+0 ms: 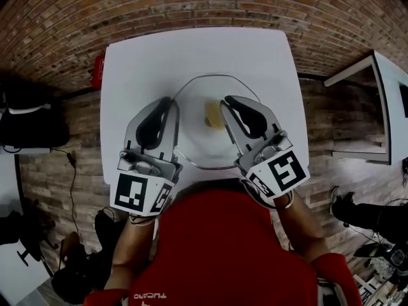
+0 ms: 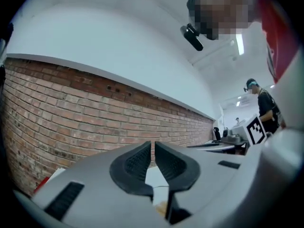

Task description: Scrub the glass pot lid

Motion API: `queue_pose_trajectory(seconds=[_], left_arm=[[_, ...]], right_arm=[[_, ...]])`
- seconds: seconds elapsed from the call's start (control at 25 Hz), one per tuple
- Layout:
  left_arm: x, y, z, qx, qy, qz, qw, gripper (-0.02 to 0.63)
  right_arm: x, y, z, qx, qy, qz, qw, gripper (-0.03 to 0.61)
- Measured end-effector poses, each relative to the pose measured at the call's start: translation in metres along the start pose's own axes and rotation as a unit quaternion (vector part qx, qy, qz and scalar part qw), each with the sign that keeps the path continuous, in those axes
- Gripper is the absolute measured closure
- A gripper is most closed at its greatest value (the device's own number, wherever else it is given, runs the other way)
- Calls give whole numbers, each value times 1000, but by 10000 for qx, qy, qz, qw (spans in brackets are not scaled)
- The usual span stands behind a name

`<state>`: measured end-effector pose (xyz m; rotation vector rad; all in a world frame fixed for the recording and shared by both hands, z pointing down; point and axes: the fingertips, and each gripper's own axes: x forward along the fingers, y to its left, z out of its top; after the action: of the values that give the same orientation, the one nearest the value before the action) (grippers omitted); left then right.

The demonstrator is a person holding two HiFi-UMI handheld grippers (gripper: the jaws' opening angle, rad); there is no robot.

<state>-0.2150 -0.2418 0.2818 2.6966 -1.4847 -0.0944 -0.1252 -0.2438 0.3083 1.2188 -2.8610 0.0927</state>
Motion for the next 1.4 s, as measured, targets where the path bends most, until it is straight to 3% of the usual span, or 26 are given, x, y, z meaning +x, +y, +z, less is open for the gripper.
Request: queue_pose_trajectory(seconds=[0.16,0.44,1.4], left_arm=[[-1,-26,10,323,-157,-302,9989,588],[-8,-50,13,229,-235,-594,9977,596],[-23,-48,3,159,-155,-173,9996,597]], right_arm=[[-10,21,24,-386,-419,220,9981,534],[-17,48,37,-402,-692,327,9963,549],[-16,56,33,-244,-697,638,9952,550]])
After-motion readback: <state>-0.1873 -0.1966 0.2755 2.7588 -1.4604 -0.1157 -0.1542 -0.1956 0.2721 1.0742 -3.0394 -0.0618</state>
